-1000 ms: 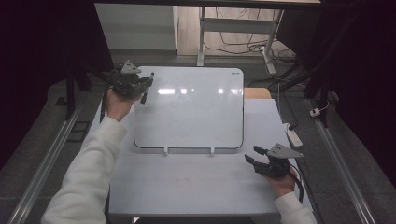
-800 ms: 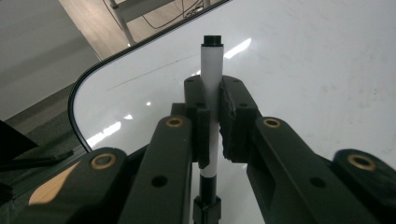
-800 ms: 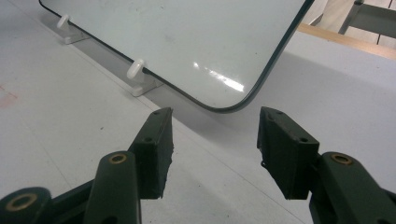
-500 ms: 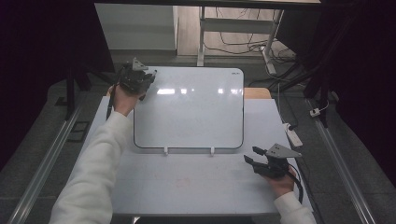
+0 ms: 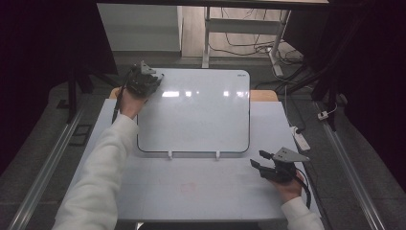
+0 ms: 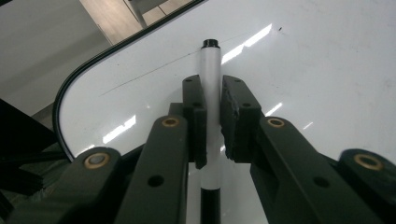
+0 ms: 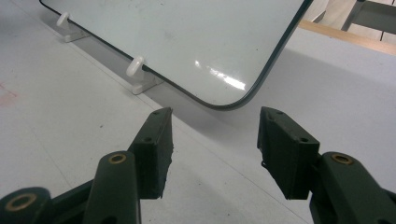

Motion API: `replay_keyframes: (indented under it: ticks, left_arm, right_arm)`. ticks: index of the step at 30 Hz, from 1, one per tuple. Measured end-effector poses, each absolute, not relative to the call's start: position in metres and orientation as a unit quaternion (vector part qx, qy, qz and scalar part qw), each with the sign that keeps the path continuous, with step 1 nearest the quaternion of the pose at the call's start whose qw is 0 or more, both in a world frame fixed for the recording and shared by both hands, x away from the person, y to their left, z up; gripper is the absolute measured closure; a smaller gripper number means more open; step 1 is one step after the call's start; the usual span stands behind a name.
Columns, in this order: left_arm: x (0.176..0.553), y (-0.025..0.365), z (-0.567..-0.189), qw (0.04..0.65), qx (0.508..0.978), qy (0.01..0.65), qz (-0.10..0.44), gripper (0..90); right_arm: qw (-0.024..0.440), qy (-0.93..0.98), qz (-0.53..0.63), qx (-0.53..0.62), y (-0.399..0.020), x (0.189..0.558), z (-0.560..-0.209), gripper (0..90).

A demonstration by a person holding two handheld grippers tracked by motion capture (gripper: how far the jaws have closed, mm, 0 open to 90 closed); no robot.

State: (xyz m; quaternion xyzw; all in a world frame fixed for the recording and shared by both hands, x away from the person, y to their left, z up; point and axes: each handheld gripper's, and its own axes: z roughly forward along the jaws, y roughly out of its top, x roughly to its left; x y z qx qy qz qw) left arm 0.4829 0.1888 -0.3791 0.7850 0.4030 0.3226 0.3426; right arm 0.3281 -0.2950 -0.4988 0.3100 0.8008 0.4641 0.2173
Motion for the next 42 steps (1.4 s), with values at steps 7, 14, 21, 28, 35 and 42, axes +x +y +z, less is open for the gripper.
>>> replay_keyframes:
  ticks: [7,14,21,28,35,42]
  left_arm:
    - [0.477,0.189,-0.375,0.357,0.778,0.401,0.327,62.5]
    - [0.446,0.196,-0.37,0.406,0.766,0.389,0.312,42.1]
    - [0.38,0.208,-0.401,0.424,0.777,0.378,0.272,33.7]
    - [0.318,0.221,-0.445,0.433,0.786,0.384,0.217,31.4]
    - [0.277,0.224,-0.47,0.442,0.787,0.395,0.172,29.3]
    - [0.251,0.224,-0.485,0.437,0.793,0.396,0.151,28.8]
  right_arm:
    - [0.218,0.799,0.466,0.31,-0.295,0.328,-0.499,45.2]
    - [0.217,0.8,0.469,0.306,-0.298,0.328,-0.498,45.0]
    - [0.214,0.799,0.477,0.298,-0.307,0.327,-0.498,44.7]
    - [0.207,0.804,0.478,0.288,-0.311,0.326,-0.499,44.4]
    - [0.213,0.802,0.479,0.287,-0.312,0.328,-0.498,44.2]
    - [0.219,0.798,0.484,0.286,-0.31,0.328,-0.495,44.2]
